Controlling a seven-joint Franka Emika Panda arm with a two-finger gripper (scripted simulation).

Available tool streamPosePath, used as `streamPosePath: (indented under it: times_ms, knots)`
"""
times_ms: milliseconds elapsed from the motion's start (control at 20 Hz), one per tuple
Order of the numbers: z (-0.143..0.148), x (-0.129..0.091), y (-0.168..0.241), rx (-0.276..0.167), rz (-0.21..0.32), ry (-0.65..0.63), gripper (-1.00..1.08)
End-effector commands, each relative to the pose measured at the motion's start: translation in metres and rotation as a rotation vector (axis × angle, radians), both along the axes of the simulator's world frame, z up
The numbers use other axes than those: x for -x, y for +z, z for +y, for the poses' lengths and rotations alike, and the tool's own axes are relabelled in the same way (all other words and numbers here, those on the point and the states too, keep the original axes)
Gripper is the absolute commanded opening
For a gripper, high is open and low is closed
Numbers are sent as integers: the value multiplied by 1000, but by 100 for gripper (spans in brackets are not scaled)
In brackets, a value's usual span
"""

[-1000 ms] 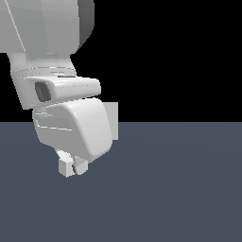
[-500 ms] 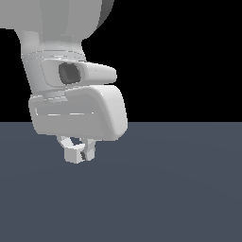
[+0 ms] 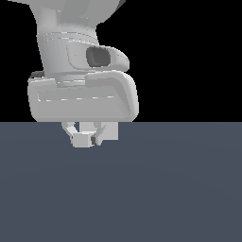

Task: Plug the charger into the wall socket.

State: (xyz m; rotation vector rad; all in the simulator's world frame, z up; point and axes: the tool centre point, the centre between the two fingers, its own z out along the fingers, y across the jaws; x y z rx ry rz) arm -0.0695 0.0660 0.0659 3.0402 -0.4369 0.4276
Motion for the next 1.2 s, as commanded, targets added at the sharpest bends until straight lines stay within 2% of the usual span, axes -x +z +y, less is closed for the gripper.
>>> streamPosePath:
  times_ms: [0,600,1150]
  knots:
    - [-2,-2,6,1,-1,54,-100]
    - [-10,-8,27,0,2,255,-100]
    - [-13,-11,34,-1,5,331,-100]
